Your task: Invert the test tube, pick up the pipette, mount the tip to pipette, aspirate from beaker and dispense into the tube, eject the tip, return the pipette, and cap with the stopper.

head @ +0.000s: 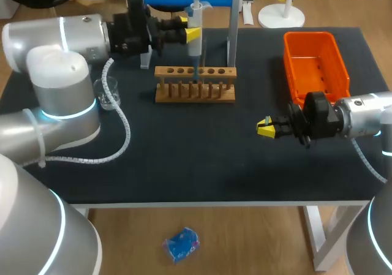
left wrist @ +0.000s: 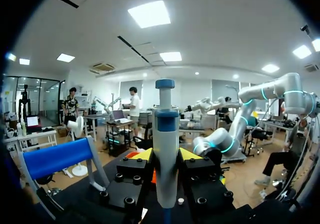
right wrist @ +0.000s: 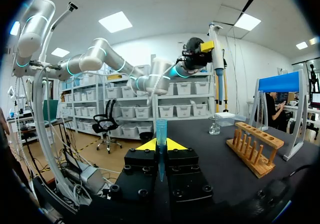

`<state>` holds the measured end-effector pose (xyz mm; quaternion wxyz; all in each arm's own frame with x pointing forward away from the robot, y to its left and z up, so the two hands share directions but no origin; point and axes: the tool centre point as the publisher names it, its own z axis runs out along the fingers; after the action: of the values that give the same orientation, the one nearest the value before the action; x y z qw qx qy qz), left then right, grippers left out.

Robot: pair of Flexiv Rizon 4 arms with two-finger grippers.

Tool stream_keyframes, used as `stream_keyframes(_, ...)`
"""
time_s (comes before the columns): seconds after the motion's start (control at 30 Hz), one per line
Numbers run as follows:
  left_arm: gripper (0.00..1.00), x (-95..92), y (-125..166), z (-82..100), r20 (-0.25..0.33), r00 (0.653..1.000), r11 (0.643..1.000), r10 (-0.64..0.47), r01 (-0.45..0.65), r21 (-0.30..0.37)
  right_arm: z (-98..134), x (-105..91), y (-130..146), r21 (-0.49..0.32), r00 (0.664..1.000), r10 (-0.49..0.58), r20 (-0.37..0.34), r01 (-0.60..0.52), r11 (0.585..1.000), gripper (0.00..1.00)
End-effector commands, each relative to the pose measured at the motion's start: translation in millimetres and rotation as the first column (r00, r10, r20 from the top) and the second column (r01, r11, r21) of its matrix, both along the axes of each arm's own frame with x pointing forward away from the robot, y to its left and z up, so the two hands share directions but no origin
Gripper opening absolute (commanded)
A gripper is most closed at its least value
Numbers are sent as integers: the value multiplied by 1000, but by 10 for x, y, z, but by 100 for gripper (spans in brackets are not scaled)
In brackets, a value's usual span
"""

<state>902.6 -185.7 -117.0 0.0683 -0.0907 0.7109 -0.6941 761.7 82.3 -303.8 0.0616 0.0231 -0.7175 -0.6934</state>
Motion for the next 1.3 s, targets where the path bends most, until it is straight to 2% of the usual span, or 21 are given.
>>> stream_keyframes(0.03,0,-14,-141,-31,8,999,999,42,-42,9,4,-7,-7,-2,1000,0,1,0,1000,0)
stream_keyframes(0.27,0,-134,-332,-82,25,995,994,99,-99,36,4,-7,-7,-2,1000,0,1,0,1000,0)
stream_keyframes(0.57,0,-249,-438,-99,15,994,994,111,-111,19,4,-7,-7,-2,1000,0,1,0,1000,0)
stream_keyframes(1.23,0,-231,-412,-94,19,993,993,119,-120,24,4,-7,-7,-2,1000,0,1,0,1000,0)
stream_keyframes(1.3,0,-212,-366,-78,-5,995,995,99,-98,3,4,-7,-7,-2,1000,0,1,0,1000,0)
